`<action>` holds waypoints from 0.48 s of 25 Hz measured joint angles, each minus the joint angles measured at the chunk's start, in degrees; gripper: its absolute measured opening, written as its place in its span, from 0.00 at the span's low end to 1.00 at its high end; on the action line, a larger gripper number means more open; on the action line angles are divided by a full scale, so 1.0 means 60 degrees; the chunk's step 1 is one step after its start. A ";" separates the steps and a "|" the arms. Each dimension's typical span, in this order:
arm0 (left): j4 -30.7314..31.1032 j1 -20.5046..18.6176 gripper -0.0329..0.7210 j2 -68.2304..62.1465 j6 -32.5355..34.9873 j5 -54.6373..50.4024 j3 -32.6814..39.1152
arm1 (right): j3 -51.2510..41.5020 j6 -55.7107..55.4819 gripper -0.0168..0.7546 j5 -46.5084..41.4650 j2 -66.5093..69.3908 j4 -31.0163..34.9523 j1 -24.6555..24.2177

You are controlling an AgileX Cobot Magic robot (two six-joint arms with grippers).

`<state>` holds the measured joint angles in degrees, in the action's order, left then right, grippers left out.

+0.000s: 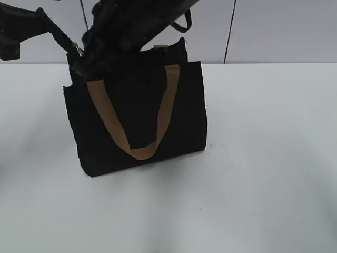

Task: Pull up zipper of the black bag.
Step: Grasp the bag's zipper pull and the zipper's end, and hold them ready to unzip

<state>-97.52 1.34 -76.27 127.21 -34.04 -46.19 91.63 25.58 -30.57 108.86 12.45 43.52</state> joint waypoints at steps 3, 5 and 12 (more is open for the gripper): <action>0.0000 0.0000 0.07 0.0000 0.0000 0.0000 0.0000 | 0.0009 0.0833 0.53 0.0010 -0.0168 0.0000 0.0000; 0.0000 0.0000 0.07 0.0000 0.0000 0.0000 0.0000 | 0.0018 0.1137 0.59 -0.0075 -0.0168 0.0000 0.0000; 0.0000 0.0000 0.07 0.0000 0.0000 0.0000 0.0000 | 0.0018 0.2022 0.56 -0.0298 -0.0168 0.0000 0.0000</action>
<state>-97.52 1.34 -76.27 127.21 -34.04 -46.19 91.74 37.71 -32.35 107.85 12.45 43.52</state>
